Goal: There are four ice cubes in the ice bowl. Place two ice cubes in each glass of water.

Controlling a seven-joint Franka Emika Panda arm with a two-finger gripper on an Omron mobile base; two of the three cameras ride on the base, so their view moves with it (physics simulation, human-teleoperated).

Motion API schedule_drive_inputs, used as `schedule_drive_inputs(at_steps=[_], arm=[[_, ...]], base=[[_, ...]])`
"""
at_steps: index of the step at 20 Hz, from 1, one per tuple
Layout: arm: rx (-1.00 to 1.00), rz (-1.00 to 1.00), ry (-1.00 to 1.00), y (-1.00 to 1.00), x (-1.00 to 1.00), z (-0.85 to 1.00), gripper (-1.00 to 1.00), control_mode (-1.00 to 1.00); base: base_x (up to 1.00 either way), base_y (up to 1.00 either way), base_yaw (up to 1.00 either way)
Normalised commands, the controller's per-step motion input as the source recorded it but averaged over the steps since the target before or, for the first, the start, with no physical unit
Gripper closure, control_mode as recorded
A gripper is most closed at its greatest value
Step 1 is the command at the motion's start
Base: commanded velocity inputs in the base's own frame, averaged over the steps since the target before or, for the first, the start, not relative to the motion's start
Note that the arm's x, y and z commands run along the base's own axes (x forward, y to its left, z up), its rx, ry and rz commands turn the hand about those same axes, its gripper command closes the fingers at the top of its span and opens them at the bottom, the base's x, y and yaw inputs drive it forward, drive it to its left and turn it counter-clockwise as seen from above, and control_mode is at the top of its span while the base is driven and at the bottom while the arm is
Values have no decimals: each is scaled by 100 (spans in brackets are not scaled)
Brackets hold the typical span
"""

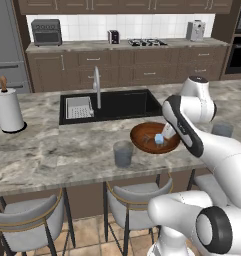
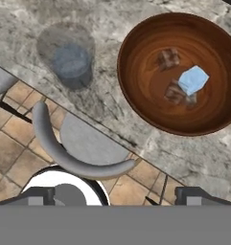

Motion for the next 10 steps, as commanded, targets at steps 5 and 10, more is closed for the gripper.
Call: schedule_drive_inputs(at_steps=[5, 10], arm=[[-1, 2, 6, 0, 22, -14, -100, -100], [-1, 1, 9, 0, 37, -14, -100, -100]], base=[[0, 0, 0], [0, 0, 0]])
